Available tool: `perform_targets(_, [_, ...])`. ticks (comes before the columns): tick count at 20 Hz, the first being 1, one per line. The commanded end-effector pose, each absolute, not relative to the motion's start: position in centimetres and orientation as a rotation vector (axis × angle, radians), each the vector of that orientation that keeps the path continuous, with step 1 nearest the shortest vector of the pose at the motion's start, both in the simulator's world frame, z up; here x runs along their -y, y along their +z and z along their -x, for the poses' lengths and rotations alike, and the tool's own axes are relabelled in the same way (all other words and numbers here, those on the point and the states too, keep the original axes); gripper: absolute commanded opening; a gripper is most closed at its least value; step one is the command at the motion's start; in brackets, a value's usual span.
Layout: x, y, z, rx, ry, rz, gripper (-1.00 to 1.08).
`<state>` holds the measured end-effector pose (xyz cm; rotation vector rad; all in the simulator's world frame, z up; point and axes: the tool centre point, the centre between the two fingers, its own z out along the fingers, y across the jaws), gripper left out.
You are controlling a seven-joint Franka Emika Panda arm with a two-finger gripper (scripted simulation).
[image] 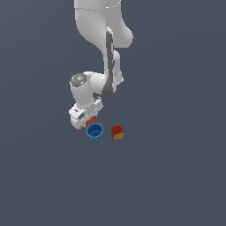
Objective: Pick up a designated object from a clutter of objects.
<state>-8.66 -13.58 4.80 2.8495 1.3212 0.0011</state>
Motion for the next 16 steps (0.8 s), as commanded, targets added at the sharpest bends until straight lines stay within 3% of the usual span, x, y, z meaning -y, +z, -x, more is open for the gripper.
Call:
perform_targets(1, [13.5, 4.7, 8.7, -1.323, 0.000, -2.850, -1.00])
perform_targets(16, [13.7, 5.9, 8.2, -1.320, 0.003, -2.849, -1.00])
